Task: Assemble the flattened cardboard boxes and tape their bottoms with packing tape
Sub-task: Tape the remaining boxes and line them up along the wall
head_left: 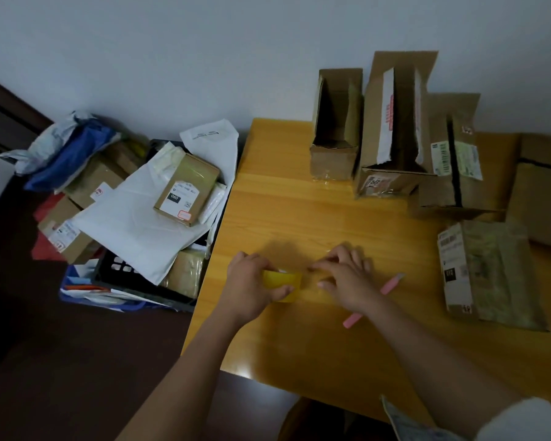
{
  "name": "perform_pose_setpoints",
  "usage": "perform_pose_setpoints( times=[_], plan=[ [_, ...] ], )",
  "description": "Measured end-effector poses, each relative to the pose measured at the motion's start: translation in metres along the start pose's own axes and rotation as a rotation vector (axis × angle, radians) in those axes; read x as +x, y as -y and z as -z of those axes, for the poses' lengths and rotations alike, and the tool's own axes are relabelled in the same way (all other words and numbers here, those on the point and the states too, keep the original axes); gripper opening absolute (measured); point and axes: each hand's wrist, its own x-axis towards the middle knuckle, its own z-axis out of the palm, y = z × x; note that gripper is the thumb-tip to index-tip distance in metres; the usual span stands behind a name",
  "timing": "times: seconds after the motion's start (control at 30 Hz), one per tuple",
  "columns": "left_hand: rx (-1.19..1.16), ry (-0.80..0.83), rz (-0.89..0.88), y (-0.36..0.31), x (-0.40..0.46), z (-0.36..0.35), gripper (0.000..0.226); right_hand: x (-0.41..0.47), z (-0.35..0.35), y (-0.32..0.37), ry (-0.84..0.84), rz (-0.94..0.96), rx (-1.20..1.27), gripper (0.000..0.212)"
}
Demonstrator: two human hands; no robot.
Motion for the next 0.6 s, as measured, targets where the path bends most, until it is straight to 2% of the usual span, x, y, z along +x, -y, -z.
perform_pose_setpoints(
  times=[0.17,0.37,0.47,0.6],
  plan=[
    [-0.168,0.037,0.008,0.005,-0.002,0.004,0.033,0.004,0.006,-0.007,0.03,0.007,0.037,0.005],
    [-0.325,0.144,0.123,0.003,-0.006,0.011,0.031,0.0,0.014,-0.013,0.081,0.086,0.06,0.015],
    [-0.364,0.202,0.15,0.001,-0.006,0.009,0.025,-0.009,0.018,-0.017,0.094,0.075,0.103,0.026],
    [-0.536,0.256,0.214,-0.002,-0.007,-0.002,0.044,-0.024,0.028,-0.022,0.109,0.035,0.245,0.029]
  ],
)
